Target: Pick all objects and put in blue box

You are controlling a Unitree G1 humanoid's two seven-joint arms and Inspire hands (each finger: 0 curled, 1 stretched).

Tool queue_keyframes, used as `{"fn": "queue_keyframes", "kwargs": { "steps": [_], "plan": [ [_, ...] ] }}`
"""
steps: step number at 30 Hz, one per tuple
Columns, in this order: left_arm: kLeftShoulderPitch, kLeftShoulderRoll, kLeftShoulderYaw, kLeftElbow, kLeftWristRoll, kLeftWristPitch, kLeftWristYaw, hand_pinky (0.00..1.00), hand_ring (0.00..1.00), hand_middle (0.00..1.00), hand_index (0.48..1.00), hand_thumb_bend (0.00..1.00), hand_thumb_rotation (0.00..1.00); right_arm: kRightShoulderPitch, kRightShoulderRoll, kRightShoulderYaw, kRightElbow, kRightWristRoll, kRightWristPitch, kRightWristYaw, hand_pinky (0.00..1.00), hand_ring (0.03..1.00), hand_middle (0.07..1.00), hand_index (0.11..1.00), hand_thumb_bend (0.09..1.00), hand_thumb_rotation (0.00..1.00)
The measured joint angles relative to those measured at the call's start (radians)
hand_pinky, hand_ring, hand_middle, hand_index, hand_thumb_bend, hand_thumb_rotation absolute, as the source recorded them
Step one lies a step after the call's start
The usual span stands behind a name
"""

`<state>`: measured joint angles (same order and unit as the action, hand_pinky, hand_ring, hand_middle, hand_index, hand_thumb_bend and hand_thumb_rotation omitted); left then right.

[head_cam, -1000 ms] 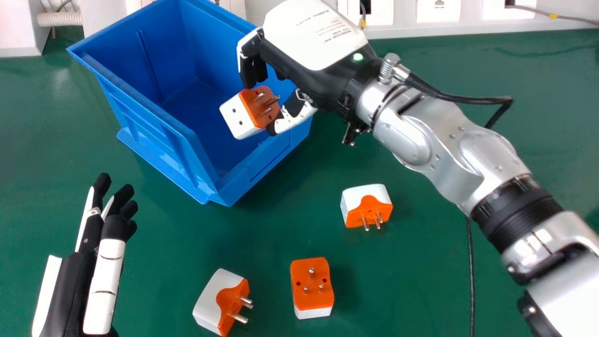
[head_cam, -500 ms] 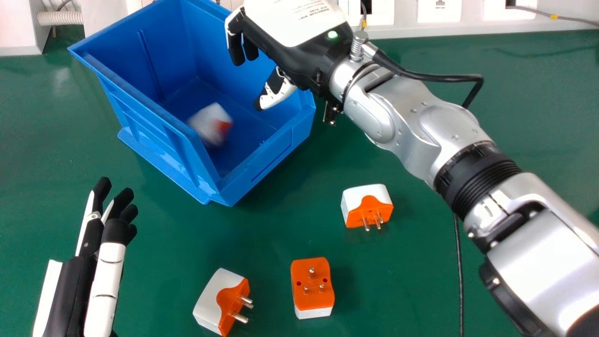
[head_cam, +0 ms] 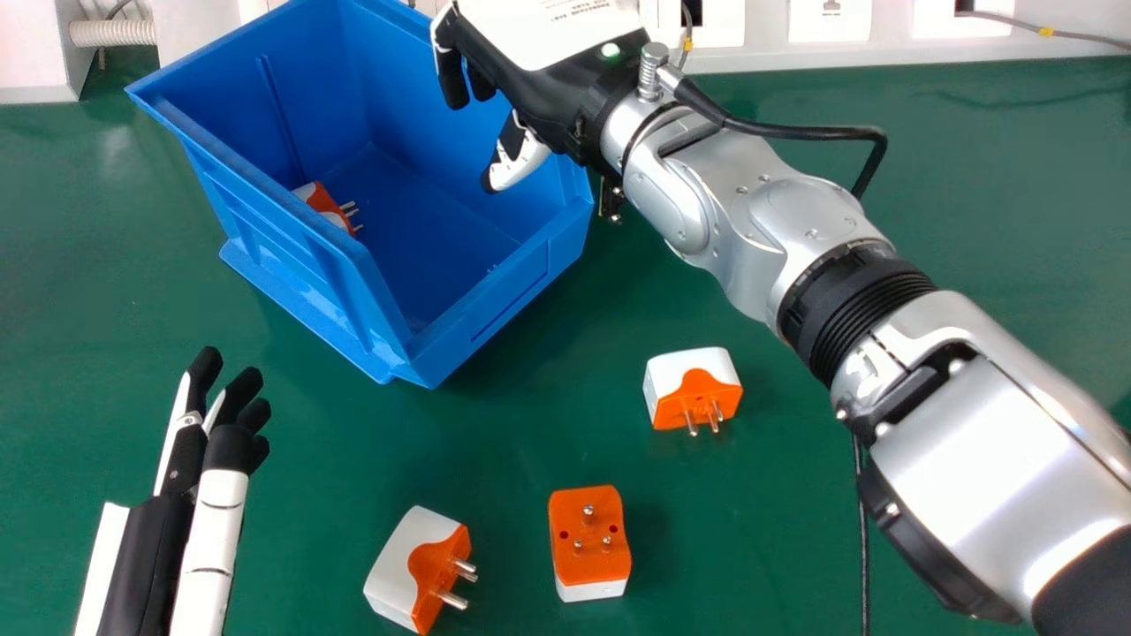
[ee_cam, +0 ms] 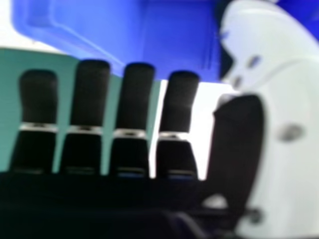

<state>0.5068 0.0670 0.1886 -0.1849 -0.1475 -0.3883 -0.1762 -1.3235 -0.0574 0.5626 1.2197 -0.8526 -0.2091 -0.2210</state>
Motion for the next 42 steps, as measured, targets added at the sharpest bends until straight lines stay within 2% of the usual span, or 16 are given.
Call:
{"fn": "queue_keyframes", "kwargs": {
  "steps": [7,12,21,22,23,24,26,28,29,32,33,37,39,42],
  "plan": [
    [-0.01,0.0,-0.001,0.0,-0.001,0.0,-0.001,0.94,0.94,0.95,0.981,0.7,0.94,0.0,-0.001,0.001,0.0,0.023,-0.003,0.002,0.35,0.437,0.526,0.49,0.496,0.0],
    [-0.009,0.001,-0.001,0.001,-0.004,0.0,-0.006,0.94,0.94,0.95,0.981,0.7,0.94,0.001,-0.006,0.005,-0.001,0.022,-0.008,0.002,0.35,0.436,0.526,0.488,0.496,0.0],
    [-0.014,0.002,0.004,0.004,-0.002,0.0,-0.009,0.94,0.94,0.95,0.979,0.7,0.94,0.024,-0.006,-0.007,-0.026,0.046,-0.002,0.011,0.36,0.44,0.526,0.505,0.495,0.0],
    [-0.015,0.002,0.004,0.004,-0.002,0.0,-0.008,0.93,0.94,0.95,0.978,0.7,0.93,0.032,-0.006,-0.013,-0.037,0.06,0.001,0.015,0.37,0.486,0.567,0.503,0.491,0.0],
    [-0.016,0.002,0.004,0.004,-0.001,0.0,-0.007,0.93,0.94,0.95,0.978,0.7,0.93,0.037,-0.006,-0.017,-0.047,0.065,0.002,0.021,0.37,0.486,0.567,0.503,0.491,0.0],
    [-0.017,0.002,0.004,0.004,-0.001,0.0,-0.006,0.93,0.94,0.95,0.976,0.7,0.93,0.041,-0.007,-0.019,-0.054,0.068,0.003,0.028,0.41,0.533,0.608,0.502,0.495,0.02],
    [-0.02,0.003,0.004,0.004,-0.001,0.001,-0.005,0.93,0.94,0.95,0.976,0.7,0.93,0.057,-0.012,-0.028,-0.087,0.086,0.005,0.047,0.41,0.533,0.608,0.502,0.495,0.02],
    [-0.023,0.003,0.004,0.004,0.0,0.003,-0.004,0.92,0.94,0.94,0.972,0.7,0.93,0.086,-0.019,-0.047,-0.139,0.11,0.009,0.06,0.5,0.625,0.695,0.599,0.565,0.01],
    [-0.025,0.004,0.004,0.004,0.0,0.004,-0.003,0.92,0.94,0.94,0.972,0.7,0.93,0.107,-0.027,-0.056,-0.174,0.12,0.012,0.068,0.5,0.625,0.695,0.599,0.565,0.01],
    [-0.032,0.012,0.004,0.004,0.003,0.01,0.001,0.92,0.93,0.94,0.967,0.71,0.92,0.175,-0.054,-0.07,-0.276,0.144,0.02,0.08,0.59,0.712,0.778,0.705,0.634,0.01],
    [-0.036,0.016,0.004,0.003,0.008,0.012,0.002,0.92,0.93,0.94,0.964,0.71,0.92,0.197,-0.065,-0.075,-0.308,0.145,0.022,0.085,0.62,0.733,0.799,0.731,0.65,0.01],
    [-0.053,0.022,0.002,0.002,0.014,0.031,0.008,0.91,0.93,0.93,0.958,0.71,0.91,0.28,-0.102,-0.085,-0.434,0.146,0.038,0.099,0.69,0.79,0.859,0.8,0.69,0.01],
    [-0.066,0.024,-0.001,0.002,0.028,0.033,0.01,0.91,0.93,0.93,0.957,0.71,0.91,0.332,-0.122,-0.095,-0.521,0.145,0.055,0.106,0.7,0.799,0.867,0.809,0.696,0.01],
    [-0.074,0.024,-0.005,0.003,0.033,0.034,0.014,0.91,0.93,0.93,0.957,0.7,0.92,0.437,-0.152,-0.109,-0.703,0.146,0.074,0.119,0.72,0.818,0.883,0.826,0.723,0.03]
  ]
}}
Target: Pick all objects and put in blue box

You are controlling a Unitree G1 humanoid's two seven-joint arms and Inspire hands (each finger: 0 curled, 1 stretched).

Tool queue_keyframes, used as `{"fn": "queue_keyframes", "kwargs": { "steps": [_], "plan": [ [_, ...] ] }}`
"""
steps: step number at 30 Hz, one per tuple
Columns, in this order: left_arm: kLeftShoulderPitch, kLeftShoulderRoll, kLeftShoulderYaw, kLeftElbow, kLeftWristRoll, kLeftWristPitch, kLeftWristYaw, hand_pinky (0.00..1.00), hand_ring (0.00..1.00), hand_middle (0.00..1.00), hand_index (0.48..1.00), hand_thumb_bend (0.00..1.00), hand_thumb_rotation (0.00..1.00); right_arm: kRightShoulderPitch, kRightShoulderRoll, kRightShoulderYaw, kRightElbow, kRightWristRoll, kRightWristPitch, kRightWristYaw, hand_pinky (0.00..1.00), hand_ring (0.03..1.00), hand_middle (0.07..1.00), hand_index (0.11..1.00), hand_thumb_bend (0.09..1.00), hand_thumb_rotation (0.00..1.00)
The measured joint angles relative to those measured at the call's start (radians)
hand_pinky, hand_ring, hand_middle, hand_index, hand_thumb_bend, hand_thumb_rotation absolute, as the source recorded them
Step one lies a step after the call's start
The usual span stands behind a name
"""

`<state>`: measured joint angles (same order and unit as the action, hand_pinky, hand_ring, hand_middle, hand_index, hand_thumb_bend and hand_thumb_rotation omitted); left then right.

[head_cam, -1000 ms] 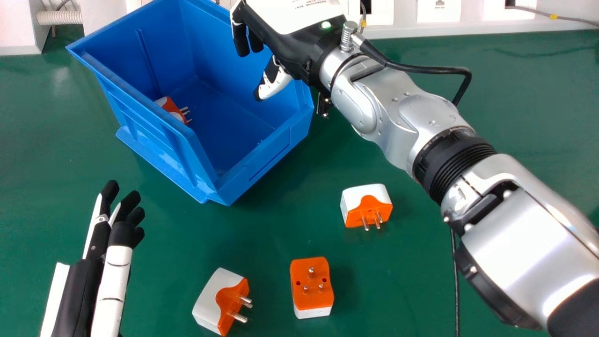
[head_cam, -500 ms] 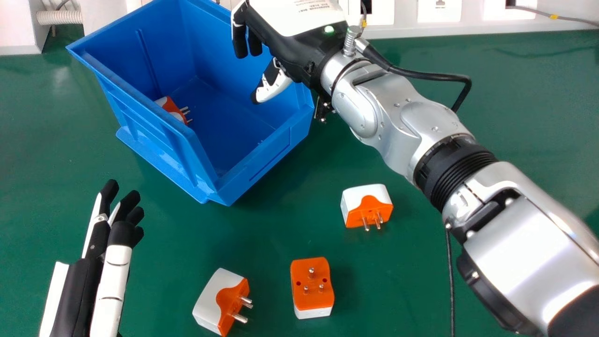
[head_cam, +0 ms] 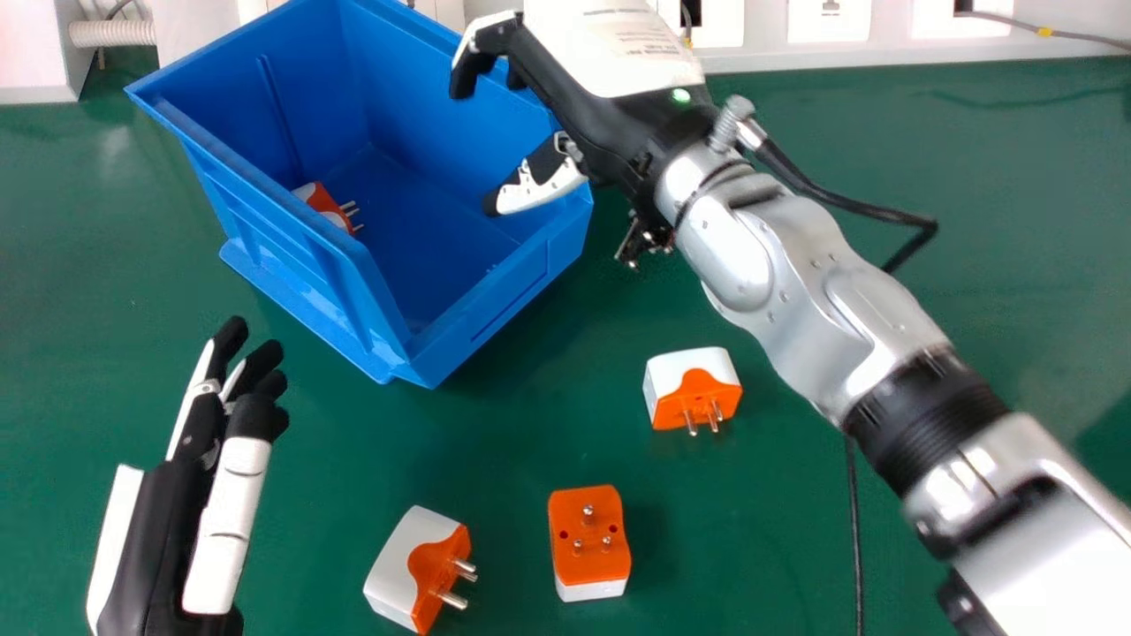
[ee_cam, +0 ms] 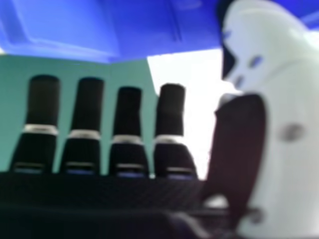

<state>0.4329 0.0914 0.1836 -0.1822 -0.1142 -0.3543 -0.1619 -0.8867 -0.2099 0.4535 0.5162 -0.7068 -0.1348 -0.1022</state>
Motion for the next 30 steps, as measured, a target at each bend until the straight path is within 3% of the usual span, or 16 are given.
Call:
{"fn": "queue_keyframes", "kwargs": {
  "steps": [6,12,17,20,30],
  "plan": [
    [0.002,0.003,0.0,-0.001,0.016,0.006,0.011,0.92,0.93,0.94,0.96,0.68,0.92,0.283,-0.052,-0.059,-0.383,0.004,0.041,0.046,0.74,0.843,0.897,0.847,0.766,0.03],
    [0.019,0.008,0.01,-0.004,0.017,0.009,0.013,0.92,0.93,0.94,0.961,0.67,0.93,0.509,-0.099,-0.132,-0.655,0.006,0.08,0.095,0.74,0.854,0.907,0.852,0.793,0.04],
    [0.032,0.008,0.023,-0.019,0.012,0.014,0.014,0.94,0.94,0.94,0.964,0.66,0.93,0.652,-0.132,-0.184,-0.773,-0.001,0.073,0.093,0.76,0.878,0.924,0.869,0.773,0.1],
    [0.043,0.004,0.032,-0.025,0.001,0.015,0.016,0.95,0.94,0.94,0.966,0.66,0.93,0.737,-0.152,-0.212,-0.8,-0.008,0.059,0.084,0.79,0.902,0.942,0.886,0.754,0.15],
    [0.062,-0.006,0.04,-0.04,-0.014,0.017,0.019,0.97,0.95,0.95,0.974,0.69,0.92,0.806,-0.158,-0.276,-0.782,-0.01,0.034,0.048,0.82,0.939,0.968,0.914,0.741,0.26]
  ]
}}
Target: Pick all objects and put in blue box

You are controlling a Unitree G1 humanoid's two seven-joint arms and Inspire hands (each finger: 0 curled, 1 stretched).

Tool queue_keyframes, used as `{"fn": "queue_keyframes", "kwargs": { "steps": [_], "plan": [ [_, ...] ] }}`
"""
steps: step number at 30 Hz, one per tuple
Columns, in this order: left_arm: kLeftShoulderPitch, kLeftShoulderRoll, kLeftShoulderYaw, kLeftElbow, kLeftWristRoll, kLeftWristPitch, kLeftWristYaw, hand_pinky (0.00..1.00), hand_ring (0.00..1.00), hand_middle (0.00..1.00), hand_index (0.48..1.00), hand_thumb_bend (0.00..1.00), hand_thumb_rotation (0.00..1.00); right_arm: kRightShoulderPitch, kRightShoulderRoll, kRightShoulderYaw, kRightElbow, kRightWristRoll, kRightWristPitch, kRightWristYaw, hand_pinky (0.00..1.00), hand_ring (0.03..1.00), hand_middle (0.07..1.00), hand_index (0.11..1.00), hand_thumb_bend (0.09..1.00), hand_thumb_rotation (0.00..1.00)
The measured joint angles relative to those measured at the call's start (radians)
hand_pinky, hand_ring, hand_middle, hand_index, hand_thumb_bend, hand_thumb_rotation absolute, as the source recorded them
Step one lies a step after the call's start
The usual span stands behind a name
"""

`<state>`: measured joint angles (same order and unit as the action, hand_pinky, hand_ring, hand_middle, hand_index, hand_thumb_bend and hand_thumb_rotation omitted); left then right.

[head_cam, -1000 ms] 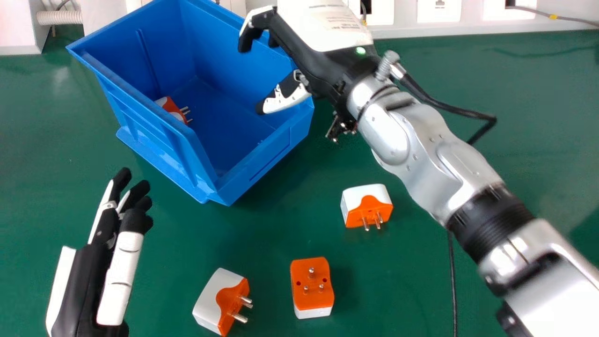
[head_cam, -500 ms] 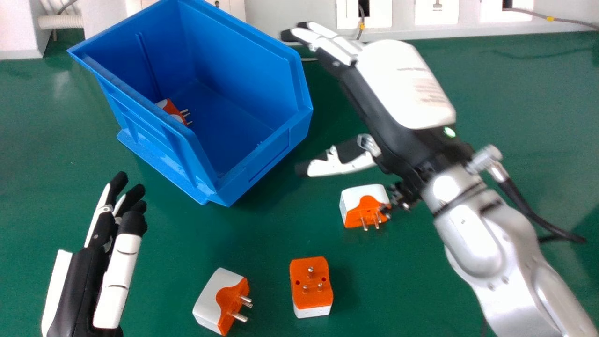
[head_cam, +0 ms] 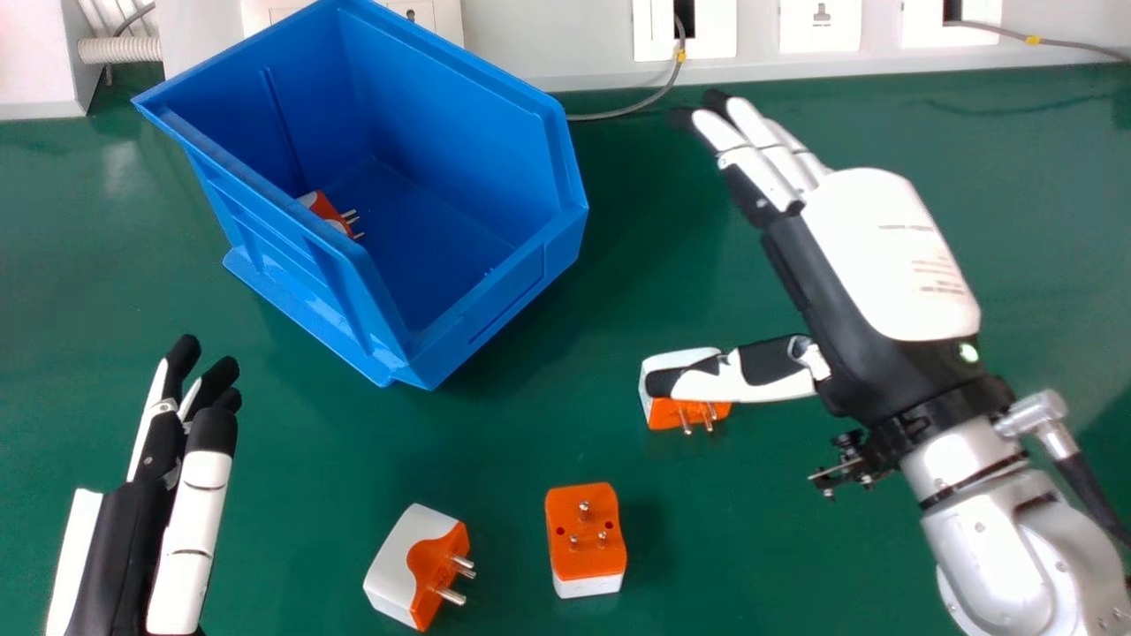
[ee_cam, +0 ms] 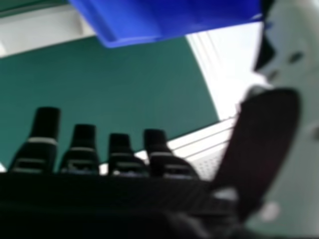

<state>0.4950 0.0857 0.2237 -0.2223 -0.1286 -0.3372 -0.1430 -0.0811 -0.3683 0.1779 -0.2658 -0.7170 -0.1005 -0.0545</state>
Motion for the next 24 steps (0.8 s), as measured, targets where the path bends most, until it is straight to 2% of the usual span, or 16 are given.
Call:
{"fn": "queue_keyframes", "kwargs": {
  "steps": [4,8,11,17,24],
  "plan": [
    [0.017,0.0,0.001,-0.024,0.0,0.008,0.014,0.97,0.95,0.95,0.975,0.69,0.92,0.008,-0.01,0.0,0.042,-0.007,0.012,0.012,0.82,0.94,0.967,0.912,0.746,0.27],
    [0.028,0.001,0.002,-0.036,0.0,0.02,0.014,0.96,0.95,0.95,0.975,0.7,0.92,0.002,-0.023,0.002,0.097,-0.007,0.019,0.033,0.82,0.936,0.963,0.907,0.747,0.27],
    [0.033,0.002,0.003,-0.039,0.0,0.021,0.014,0.96,0.95,0.95,0.975,0.7,0.92,-0.021,-0.027,0.006,0.155,-0.007,0.023,0.042,0.82,0.93,0.959,0.902,0.753,0.26],
    [0.034,0.003,0.01,-0.044,0.0,0.022,0.013,0.96,0.95,0.95,0.975,0.69,0.92,-0.093,-0.041,0.027,0.275,-0.007,0.019,0.063,0.82,0.917,0.949,0.89,0.767,0.26],
    [0.034,0.003,0.018,-0.046,0.0,0.022,0.014,0.96,0.95,0.95,0.975,0.69,0.92,-0.179,-0.072,0.065,0.448,0.009,-0.041,0.092,0.8,0.902,0.94,0.882,0.783,0.26]
  ]
}}
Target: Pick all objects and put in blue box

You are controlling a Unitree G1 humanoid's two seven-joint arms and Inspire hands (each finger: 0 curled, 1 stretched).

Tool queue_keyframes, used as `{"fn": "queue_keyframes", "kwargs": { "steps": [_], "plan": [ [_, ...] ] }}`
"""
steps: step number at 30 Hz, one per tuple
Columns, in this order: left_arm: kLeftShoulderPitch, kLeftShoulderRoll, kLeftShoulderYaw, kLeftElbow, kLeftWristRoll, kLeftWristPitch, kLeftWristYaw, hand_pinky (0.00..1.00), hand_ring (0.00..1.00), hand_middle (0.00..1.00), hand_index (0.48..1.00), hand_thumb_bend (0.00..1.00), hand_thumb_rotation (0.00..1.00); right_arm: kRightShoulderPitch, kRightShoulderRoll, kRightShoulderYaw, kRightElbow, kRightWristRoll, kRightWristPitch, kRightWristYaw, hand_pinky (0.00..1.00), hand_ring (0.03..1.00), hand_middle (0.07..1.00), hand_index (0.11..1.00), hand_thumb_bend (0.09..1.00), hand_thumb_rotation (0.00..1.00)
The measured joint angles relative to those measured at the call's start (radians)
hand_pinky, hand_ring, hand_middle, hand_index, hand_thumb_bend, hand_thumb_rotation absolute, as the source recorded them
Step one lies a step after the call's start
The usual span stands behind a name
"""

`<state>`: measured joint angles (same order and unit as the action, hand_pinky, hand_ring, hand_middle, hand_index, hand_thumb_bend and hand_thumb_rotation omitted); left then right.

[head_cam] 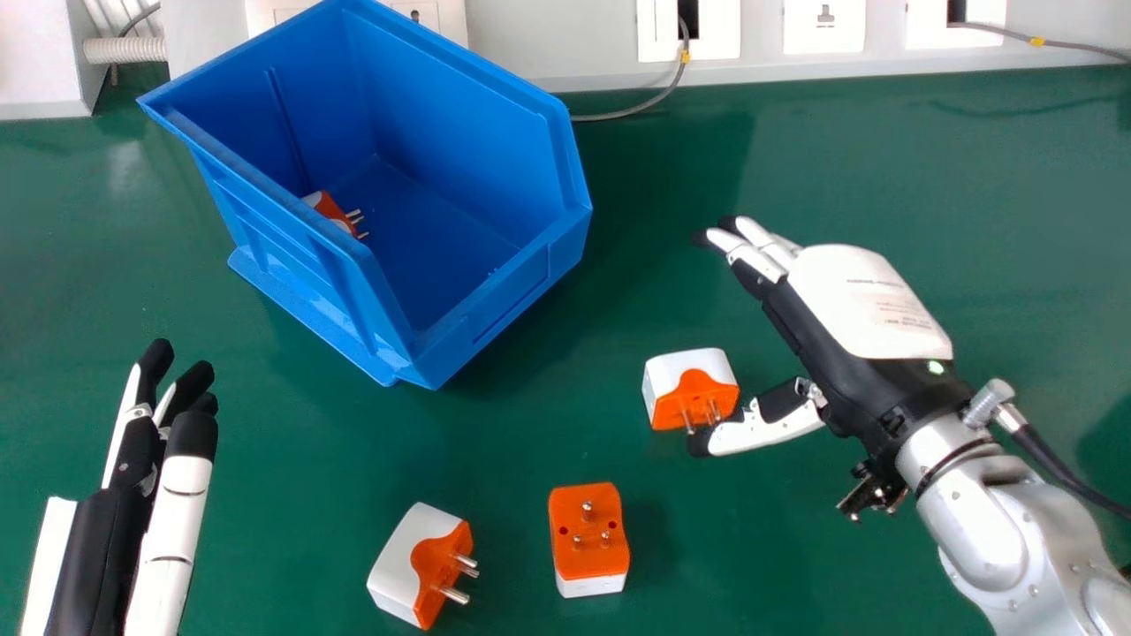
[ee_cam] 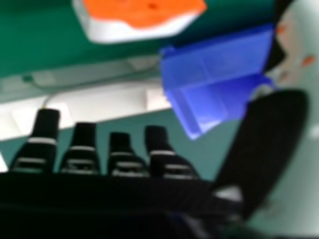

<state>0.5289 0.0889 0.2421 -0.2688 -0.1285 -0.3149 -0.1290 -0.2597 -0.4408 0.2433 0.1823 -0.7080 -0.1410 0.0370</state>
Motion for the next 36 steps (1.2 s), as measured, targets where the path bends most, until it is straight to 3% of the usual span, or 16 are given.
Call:
{"fn": "queue_keyframes", "kwargs": {
  "steps": [13,36],
  "plan": [
    [-0.021,0.0,-0.001,-0.016,0.001,0.014,0.0,0.96,0.95,0.96,0.979,0.7,0.92,-0.164,-0.007,0.084,0.258,-0.007,-0.037,0.017,0.79,0.895,0.935,0.879,0.774,0.24],
    [-0.019,0.003,0.002,-0.023,0.001,0.02,-0.002,0.96,0.96,0.96,0.98,0.7,0.92,-0.303,0.015,0.191,0.481,-0.035,-0.026,0.027,0.79,0.881,0.912,0.861,0.754,0.21]
  ]
}}
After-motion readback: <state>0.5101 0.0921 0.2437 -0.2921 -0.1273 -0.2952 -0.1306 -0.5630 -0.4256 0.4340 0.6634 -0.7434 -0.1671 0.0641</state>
